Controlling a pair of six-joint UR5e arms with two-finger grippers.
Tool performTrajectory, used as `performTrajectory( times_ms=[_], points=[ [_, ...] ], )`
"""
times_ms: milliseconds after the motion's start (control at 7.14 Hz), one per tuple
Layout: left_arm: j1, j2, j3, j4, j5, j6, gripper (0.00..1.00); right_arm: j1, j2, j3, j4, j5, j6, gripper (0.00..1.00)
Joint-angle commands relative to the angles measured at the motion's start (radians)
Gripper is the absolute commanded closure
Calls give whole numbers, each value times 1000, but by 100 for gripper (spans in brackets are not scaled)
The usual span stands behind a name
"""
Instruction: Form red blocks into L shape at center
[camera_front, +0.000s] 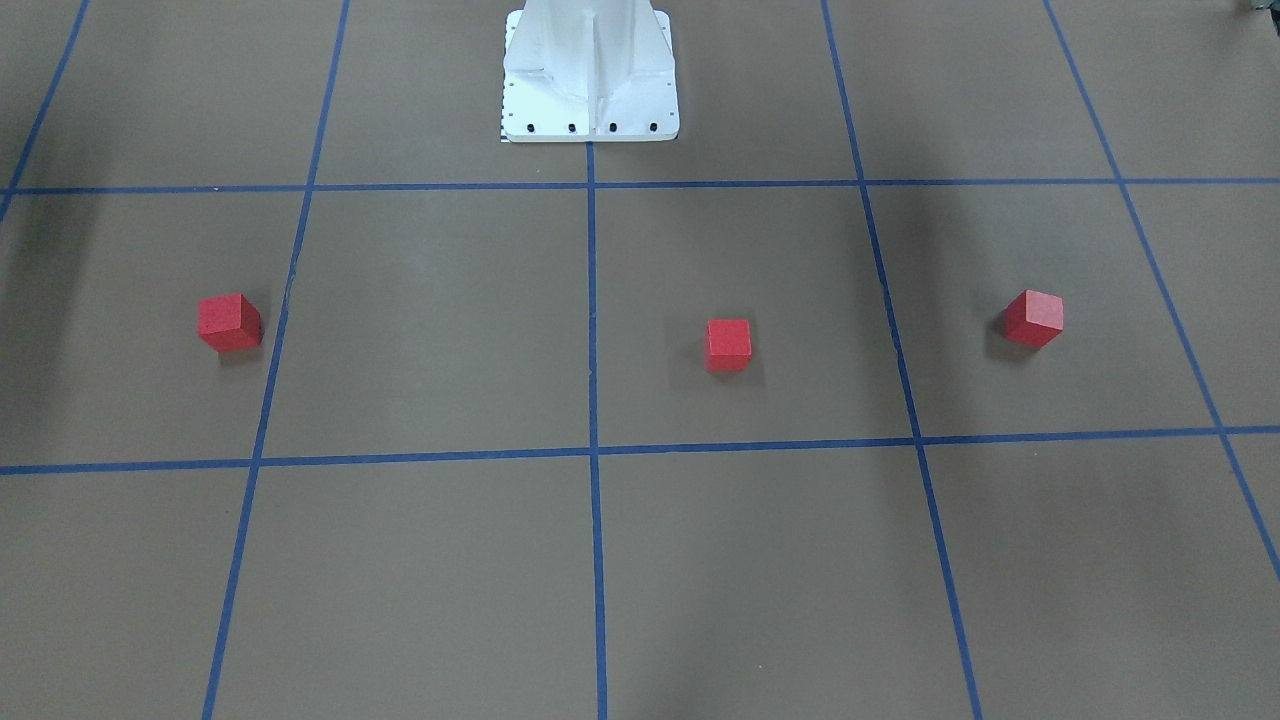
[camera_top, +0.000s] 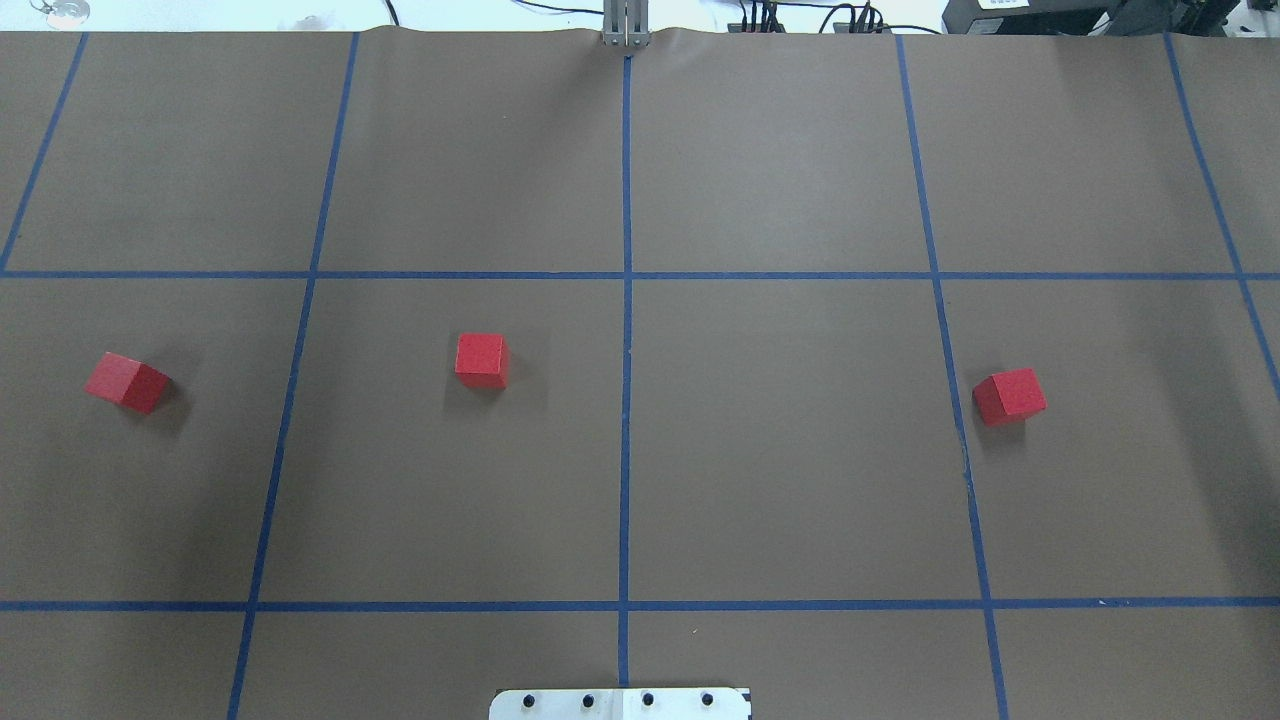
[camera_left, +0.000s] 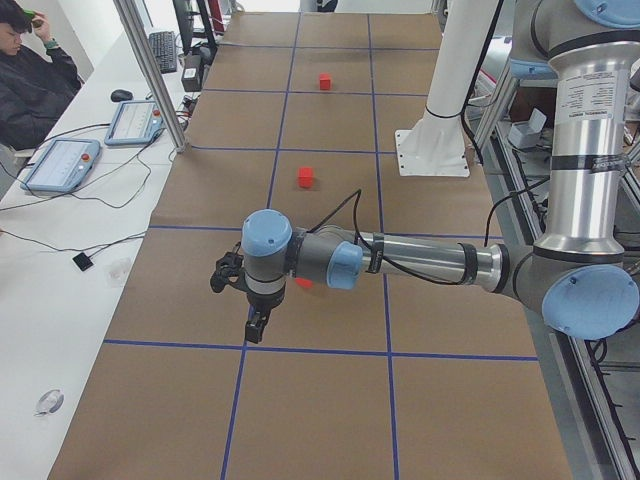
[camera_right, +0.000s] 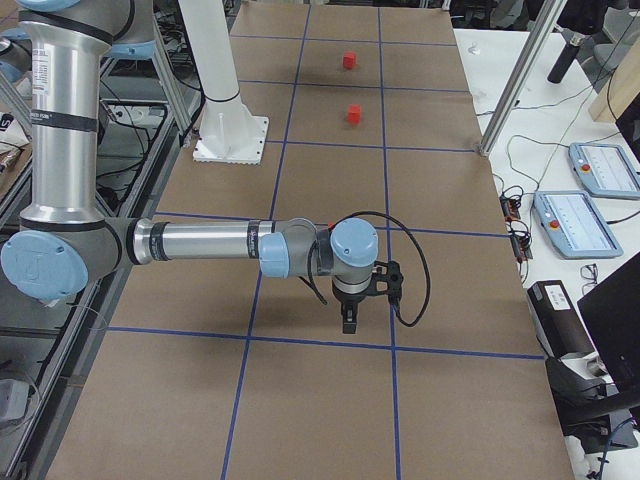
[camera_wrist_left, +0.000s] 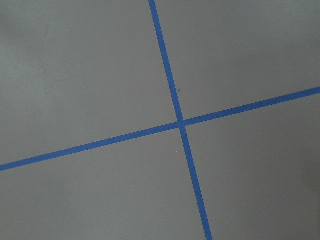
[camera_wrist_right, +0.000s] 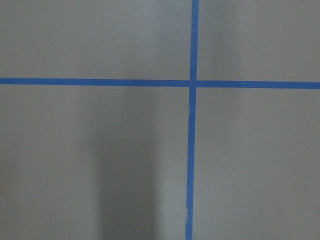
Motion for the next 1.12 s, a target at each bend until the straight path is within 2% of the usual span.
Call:
performTrajectory(
  times_ms=[0, 140, 420, 560, 700, 980],
  points=[
    [3, -8, -4, -15, -2, -9, 0, 0, 11, 19, 2, 1, 3, 1],
    [17, -43, -36, -15, -2, -13, 0, -5, 26, 66, -1, -4, 5, 1],
    [136, -83, -72, -22, -5, -163, 0, -6, 33, 73, -7, 14, 11, 1],
    [210, -97, -113, -25, -5, -366, 0, -6, 19, 73, -1, 69, 8, 1],
    [311, -125, -180, -25, -1, -618, 0, -6, 14, 64, 0, 83, 6, 1],
    [486, -297, -207, -20, 38, -1041, 0, -6, -1, 62, 23, 77, -6, 1]
  ],
)
